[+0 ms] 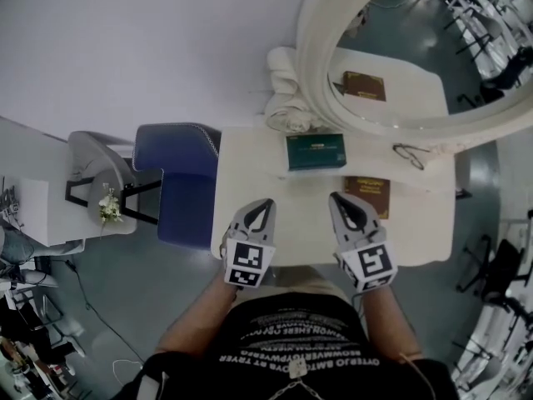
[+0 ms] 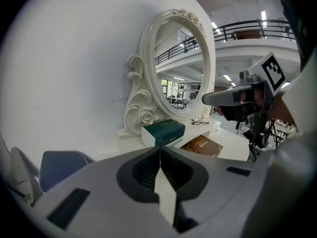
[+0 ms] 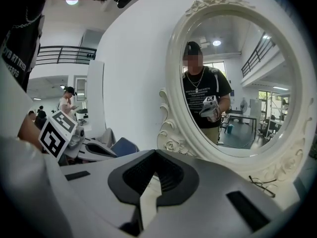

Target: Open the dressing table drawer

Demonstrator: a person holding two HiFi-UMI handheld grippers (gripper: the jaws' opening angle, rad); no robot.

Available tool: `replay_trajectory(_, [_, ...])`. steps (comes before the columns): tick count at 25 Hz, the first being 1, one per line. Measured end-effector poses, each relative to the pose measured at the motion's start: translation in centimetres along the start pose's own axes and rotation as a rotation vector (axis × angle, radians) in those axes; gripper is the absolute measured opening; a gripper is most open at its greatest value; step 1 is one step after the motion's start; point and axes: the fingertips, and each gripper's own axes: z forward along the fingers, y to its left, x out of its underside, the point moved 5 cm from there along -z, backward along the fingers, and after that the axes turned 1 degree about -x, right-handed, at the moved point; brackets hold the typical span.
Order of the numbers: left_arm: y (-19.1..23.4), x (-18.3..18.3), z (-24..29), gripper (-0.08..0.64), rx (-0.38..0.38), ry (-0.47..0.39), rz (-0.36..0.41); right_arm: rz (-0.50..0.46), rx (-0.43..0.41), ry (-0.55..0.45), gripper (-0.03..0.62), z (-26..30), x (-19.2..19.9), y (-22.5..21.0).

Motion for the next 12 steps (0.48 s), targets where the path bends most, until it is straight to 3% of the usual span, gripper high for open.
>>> replay_trajectory(12, [-0.8,3.9,6.5,0.024,-0.018,0.159,-0.048,-0.003,-0.021,0.0,0.002,-0.2,0.4,-3.2])
